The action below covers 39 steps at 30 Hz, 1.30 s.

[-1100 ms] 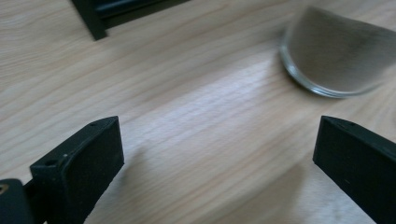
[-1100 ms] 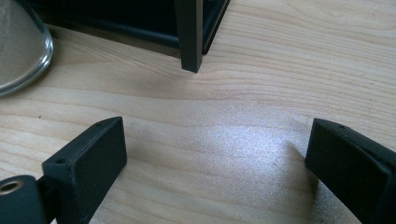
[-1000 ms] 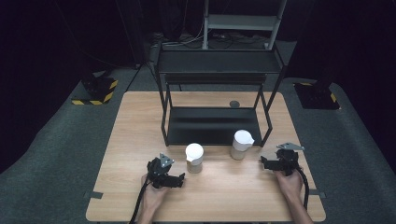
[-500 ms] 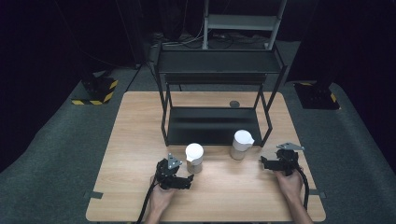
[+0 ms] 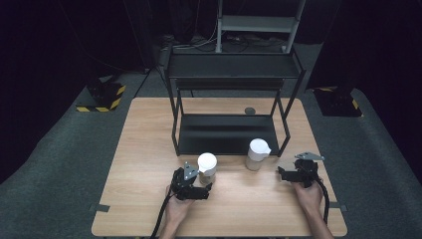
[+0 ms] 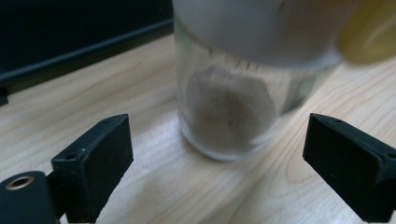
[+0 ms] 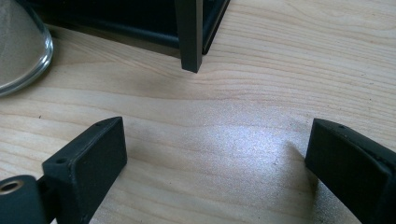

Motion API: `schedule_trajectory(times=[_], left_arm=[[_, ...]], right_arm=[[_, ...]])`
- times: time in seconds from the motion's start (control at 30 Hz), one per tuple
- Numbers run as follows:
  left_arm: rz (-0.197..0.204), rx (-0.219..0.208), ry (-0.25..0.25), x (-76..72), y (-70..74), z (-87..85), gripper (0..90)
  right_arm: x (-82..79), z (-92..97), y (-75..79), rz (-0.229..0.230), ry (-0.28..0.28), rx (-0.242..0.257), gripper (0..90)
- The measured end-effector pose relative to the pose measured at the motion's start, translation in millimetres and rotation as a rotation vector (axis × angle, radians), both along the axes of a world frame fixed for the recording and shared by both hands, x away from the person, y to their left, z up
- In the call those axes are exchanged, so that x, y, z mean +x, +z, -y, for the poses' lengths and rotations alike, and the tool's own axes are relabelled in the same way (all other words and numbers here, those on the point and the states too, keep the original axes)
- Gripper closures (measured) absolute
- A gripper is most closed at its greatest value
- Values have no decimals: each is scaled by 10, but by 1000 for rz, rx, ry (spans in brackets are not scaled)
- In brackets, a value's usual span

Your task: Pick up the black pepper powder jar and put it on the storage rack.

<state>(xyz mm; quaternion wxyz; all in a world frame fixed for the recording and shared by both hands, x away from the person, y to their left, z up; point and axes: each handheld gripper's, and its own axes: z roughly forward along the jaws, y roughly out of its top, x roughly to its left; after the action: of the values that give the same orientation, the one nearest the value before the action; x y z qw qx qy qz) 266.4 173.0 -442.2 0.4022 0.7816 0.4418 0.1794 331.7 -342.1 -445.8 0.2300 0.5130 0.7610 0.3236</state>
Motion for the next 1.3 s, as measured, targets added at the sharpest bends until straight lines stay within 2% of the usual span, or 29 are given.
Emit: schedule_trajectory(times=[0.2, 0.57, 0.73, 0.97, 1.3], left_arm=[[28, -12, -1, 14, 30, 59, 115], [29, -5, 2, 96, 55, 206, 172], [40, -17, 16, 97, 46, 227, 221], [55, -12, 28, 80, 36, 252, 287], [74, 8, 26, 55, 34, 278, 302]], right_arm=[[0, 0, -1, 0, 0, 0, 47], [0, 1, -1, 1, 1, -1, 47], [-1, 0, -1, 0, -1, 1, 47], [-1, 0, -1, 0, 0, 0, 47], [0, 0, 0, 0, 0, 0, 47]])
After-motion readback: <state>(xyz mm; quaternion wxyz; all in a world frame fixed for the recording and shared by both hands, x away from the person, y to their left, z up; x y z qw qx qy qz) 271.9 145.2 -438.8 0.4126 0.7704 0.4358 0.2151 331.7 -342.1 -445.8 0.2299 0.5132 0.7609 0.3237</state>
